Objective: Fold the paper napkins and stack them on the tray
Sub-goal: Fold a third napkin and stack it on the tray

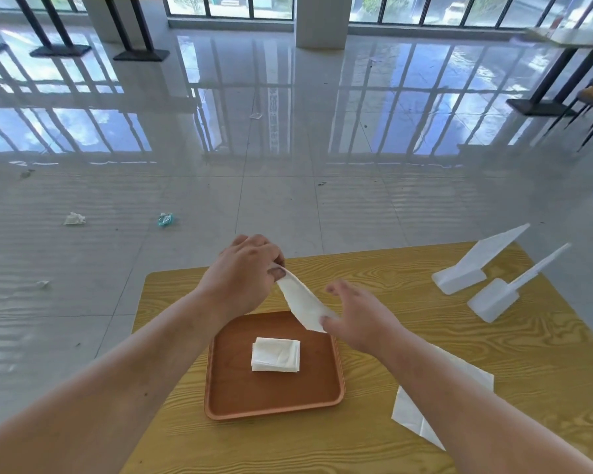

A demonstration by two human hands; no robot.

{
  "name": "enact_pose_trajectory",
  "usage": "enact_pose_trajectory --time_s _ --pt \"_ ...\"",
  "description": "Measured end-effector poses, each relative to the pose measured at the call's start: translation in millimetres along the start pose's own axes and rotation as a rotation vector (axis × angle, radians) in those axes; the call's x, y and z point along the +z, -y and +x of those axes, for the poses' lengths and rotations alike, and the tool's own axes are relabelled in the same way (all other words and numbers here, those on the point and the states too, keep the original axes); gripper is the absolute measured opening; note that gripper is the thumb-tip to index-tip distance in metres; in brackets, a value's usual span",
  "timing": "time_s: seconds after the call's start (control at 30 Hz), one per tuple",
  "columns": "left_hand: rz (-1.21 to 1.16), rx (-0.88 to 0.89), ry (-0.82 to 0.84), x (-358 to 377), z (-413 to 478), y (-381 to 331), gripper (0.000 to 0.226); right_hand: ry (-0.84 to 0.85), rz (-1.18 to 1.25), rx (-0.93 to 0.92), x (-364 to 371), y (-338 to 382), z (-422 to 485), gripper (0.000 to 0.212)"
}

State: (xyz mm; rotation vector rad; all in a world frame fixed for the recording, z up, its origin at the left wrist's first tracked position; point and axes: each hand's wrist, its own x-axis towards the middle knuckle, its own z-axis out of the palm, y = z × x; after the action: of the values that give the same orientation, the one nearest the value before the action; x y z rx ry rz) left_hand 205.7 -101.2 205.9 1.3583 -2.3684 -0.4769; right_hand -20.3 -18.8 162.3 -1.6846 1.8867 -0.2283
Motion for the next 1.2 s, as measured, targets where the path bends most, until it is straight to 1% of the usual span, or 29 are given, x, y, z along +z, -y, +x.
enact_pose_trajectory --time_s 0.03,0.07,0.1,0.13,0.17,0.2,0.27,0.3,0.33,0.37,0.43,0.47,0.53,0.6,0.67,0.7,0.73,0.8,0.83,0.9,0.93,1.0,1.07,1.1,1.13,1.2 --pt "-0.005 0.009 0.01 -1.6 4.0 -1.5 0.004 -0.007 0.006 -0.033 3.0 3.9 1.3 0.049" --pt "-0.009 0.017 0.019 -3.4 7.4 -2.6 0.005 -0.024 0.032 -0.052 6.1 7.0 3.4 0.038" --pt "-0.01 0.019 0.022 -5.2 10.1 -3.3 0.004 -0.038 0.068 -0.043 9.7 8.5 6.8 0.02" --pt "-0.01 0.011 0.013 -6.7 11.6 -3.3 0.004 -0.032 0.131 -0.03 11.5 10.3 8.6 0.007" --pt "-0.007 -0.008 -0.015 -7.9 11.4 -2.1 0.007 -0.015 0.221 0.001 13.3 12.6 10.6 0.014" --pt "-0.002 -0.036 -0.067 -7.9 9.7 -0.3 0.015 0.018 0.33 0.04 14.2 14.2 11.8 0.016" --pt "-0.012 -0.134 -0.18 -5.4 1.5 5.5 0.042 0.088 0.602 0.112 16.5 16.1 14.3 0.013" --pt "-0.039 -0.213 -0.2 -3.1 -4.8 9.1 0.054 0.123 0.76 0.144 17.7 16.4 15.0 0.014" --pt "-0.077 -0.313 -0.177 0.2 -12.0 13.0 0.061 0.161 0.923 0.173 19.7 16.3 15.4 0.017" --pt "-0.121 -0.426 -0.105 5.5 -19.6 17.6 0.067 0.193 1.056 0.195 21.1 16.5 15.4 0.021" --pt "-0.234 -0.636 0.13 18.1 -35.9 23.6 0.08 0.232 1.216 0.217 26.2 17.7 15.7 0.029" --pt "-0.339 -0.718 0.234 24.2 -43.8 24.7 0.087 0.245 1.263 0.222 27.7 19.4 15.1 0.032" --pt "-0.64 -0.863 0.373 33.6 -58.4 27.3 0.098 0.274 1.312 0.208 31.1 22.8 15.4 0.042" --pt "-0.982 -0.944 0.456 41.9 -68.6 28.5 0.094 0.311 1.315 0.182 34.1 25.5 15.3 0.062" --pt "-1.253 -0.966 0.453 42.7 -72.1 26.2 0.082 0.316 1.262 0.158 37.2 27.8 13.7 0.085" --pt "-1.331 -0.949 0.417 42.2 -71.6 25.7 0.078 0.309 1.228 0.148 38.8 28.2 13.4 0.093" --pt "-1.368 -0.918 0.362 42.7 -70.1 25.3 0.079 0.302 1.197 0.138 39.9 28.6 13.3 0.097" --pt "-1.335 -0.857 0.253 41.8 -65.6 22.5 0.085 0.297 1.153 0.117 40.2 29.5 12.6 0.1" --pt "-1.29 -0.842 0.223 40.2 -63.0 20.6 0.087 0.297 1.136 0.098 39.7 29.6 12.3 0.1" --pt "-1.213 -0.859 0.2 36.7 -58.7 17.8 0.082 0.28 1.131 0.052 37.6 30.8 12.1 0.098" --pt "-1.189 -0.882 0.214 36.1 -57.5 17.5 0.078 0.266 1.149 0.03 36.4 31.1 12.5 0.099" --pt "-1.179 -0.937 0.331 36.0 -58.3 16.4 0.076 0.244 1.213 0.006 34.2 31.8 13.6 0.102" --pt "-1.252 -0.947 0.451 37.0 -61.3 13.9 0.081 0.231 1.253 -0.008 31.1 33.2 14.2 0.104" --pt "-1.304 -0.933 0.456 38.7 -62.4 12.8 0.081 0.228 1.258 -0.015 29.5 33.2 14.2 0.106" --pt "-1.352 -0.908 0.412 40.9 -62.5 12.8 0.078 0.23 1.254 -0.024 28.3 32.7 14.0 0.107" --pt "-1.441 -0.864 0.238 44.8 -58.7 14.0 0.069 0.245 1.229 -0.034 26.9 28.9 13.5 0.108"
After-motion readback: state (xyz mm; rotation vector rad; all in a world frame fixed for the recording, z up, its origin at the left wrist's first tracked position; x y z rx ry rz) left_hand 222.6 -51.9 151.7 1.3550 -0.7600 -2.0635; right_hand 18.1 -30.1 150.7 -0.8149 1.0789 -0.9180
